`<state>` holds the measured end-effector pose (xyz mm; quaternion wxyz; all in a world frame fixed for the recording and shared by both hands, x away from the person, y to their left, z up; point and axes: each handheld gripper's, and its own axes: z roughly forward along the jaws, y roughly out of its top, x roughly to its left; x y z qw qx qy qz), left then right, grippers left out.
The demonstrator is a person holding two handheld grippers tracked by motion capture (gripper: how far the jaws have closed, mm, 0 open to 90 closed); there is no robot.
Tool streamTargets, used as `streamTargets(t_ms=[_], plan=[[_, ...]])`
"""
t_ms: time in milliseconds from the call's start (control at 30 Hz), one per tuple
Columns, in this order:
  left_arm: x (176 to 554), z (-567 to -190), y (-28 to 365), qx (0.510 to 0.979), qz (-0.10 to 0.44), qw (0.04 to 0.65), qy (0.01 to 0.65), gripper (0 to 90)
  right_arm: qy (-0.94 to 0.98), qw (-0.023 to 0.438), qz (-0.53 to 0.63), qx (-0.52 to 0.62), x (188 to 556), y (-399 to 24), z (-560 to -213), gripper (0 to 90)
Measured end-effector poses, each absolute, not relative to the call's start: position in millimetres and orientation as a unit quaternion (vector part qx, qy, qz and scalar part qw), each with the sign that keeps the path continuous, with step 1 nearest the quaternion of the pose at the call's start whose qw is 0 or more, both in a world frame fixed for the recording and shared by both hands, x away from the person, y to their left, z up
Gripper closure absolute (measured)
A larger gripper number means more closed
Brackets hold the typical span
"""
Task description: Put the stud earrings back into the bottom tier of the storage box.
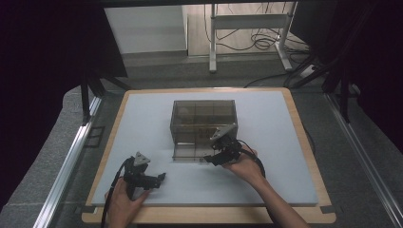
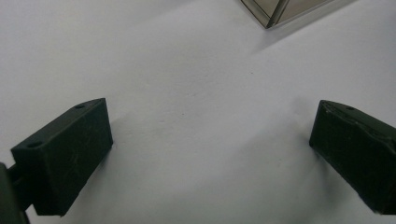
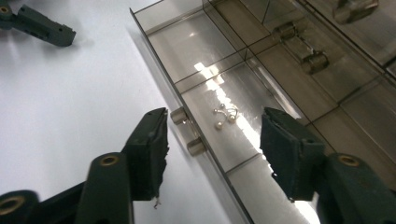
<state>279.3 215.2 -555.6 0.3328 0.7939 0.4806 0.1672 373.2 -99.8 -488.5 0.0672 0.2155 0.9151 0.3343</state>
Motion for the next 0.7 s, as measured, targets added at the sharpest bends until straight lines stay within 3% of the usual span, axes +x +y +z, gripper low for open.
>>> streamTargets(t_ms=[233, 700], plan=[[279.4, -555.6, 215.4, 0.794, 0.168, 0.333, 0.48, 0.0, 0.913, 0.076, 0.338, 0.214, 364.1, -108.9, -484.4, 29.5], [279.4, -555.8, 215.1, 0.793, 0.169, 0.334, 0.481, 0.0, 0.915, 0.093, 0.337, 0.202, 345.0, -126.4, -477.3, 21.5]])
